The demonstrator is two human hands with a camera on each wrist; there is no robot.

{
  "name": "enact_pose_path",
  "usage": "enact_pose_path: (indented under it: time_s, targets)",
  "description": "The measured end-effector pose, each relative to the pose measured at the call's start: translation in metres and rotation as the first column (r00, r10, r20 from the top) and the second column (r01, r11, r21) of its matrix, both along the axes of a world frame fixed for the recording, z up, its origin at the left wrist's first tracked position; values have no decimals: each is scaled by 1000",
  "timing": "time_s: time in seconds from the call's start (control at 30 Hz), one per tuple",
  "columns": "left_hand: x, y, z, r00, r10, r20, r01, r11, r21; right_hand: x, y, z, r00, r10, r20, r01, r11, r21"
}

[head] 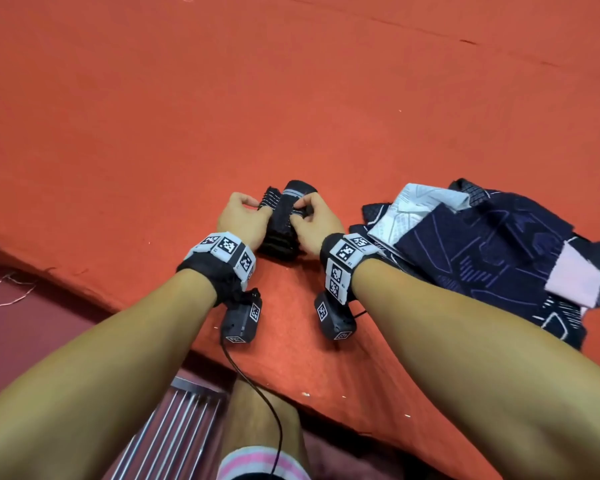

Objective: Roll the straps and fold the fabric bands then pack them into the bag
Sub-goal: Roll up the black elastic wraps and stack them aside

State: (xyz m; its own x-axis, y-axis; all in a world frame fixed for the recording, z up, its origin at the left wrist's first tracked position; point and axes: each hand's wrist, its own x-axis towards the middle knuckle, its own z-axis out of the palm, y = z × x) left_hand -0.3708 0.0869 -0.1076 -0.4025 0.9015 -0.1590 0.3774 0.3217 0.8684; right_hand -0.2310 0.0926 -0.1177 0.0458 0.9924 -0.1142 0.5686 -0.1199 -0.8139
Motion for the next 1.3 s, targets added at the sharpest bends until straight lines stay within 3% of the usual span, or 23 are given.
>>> enact_pose_path:
  time_s: [0.33,0.5,0.57,0.73,0.93,1.3]
  targets:
    - [3,-8,23,1000,-1,-24,-1,998,-57,7,-5,25,999,29,22,-29,1000,-13]
    - [16,-25,50,967,99,-235,-79,993,91,26,-19,36,1000,9,29,-8,1000,-28]
    - [34,-33,66,964,85,-252,-47,987,151,41,-29,43,999,-13,31,13,1000,-24]
    - [94,-47,90,983,-78,-163,110,974,196,92,-54,60,997,-81,9,81,997,-2]
    - [191,-78,90,947,-298,-120,316,931,185,191,-101,79,979,-194,64,195,981,-17]
    - [401,-167,64,729,-682,-63,684,721,113,401,-234,62,820,-542,185,562,823,-80]
